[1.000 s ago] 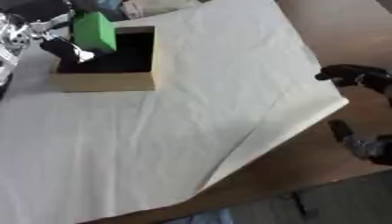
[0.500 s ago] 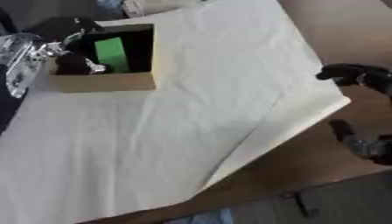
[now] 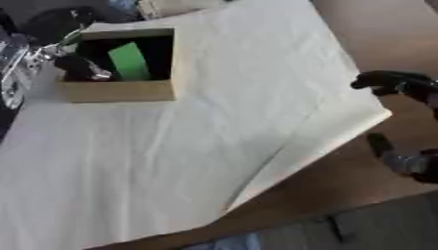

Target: Pick up objects on the table and place them in the box.

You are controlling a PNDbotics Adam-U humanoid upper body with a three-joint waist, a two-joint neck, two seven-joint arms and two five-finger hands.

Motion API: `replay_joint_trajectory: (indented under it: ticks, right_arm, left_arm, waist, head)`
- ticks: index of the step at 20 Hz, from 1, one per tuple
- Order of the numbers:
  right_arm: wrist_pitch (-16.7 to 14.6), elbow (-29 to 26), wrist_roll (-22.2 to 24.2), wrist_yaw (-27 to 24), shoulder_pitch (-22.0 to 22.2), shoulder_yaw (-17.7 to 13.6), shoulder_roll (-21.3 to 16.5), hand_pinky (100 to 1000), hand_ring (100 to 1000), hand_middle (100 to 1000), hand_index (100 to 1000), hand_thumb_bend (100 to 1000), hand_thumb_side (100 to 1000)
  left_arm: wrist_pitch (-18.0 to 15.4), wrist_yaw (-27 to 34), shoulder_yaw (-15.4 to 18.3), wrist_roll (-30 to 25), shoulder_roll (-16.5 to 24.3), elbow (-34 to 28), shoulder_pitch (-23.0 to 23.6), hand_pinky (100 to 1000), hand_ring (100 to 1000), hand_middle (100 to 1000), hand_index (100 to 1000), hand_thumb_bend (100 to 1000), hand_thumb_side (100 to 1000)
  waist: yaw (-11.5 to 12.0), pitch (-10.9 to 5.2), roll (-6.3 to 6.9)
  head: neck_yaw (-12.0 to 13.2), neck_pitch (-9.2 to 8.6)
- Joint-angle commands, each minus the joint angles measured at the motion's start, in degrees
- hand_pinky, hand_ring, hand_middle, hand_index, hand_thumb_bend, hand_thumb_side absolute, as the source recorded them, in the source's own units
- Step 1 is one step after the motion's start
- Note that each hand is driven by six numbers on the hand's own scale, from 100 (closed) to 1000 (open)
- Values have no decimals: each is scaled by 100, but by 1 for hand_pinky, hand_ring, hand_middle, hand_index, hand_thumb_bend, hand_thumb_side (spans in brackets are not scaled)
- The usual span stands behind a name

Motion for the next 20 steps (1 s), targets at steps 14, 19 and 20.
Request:
replay_joint_trajectory:
  ticks: [14,19,20]
  right_arm:
    - [25,-115,-186,113,31,-202,-110,884,1000,884,1000,100,190]
    - [23,-115,-200,120,11,-192,-100,884,1000,884,1000,100,190]
    - [22,-115,-196,117,6,-187,-99,884,1000,884,1000,100,190]
  left_arm:
    - [-878,1424,318,1022,1275,-2362,1522,815,761,770,910,647,731]
    - [-851,1865,417,1233,1276,-3078,2232,816,761,770,910,639,732]
    - [-798,1952,436,1208,1298,-3220,2331,816,761,770,910,639,732]
  waist:
    - [317,10,-131]
    - [302,15,-135]
    - [293,13,-134]
  head:
    - [-163,-55]
    - [-115,-45]
    - [-106,-43]
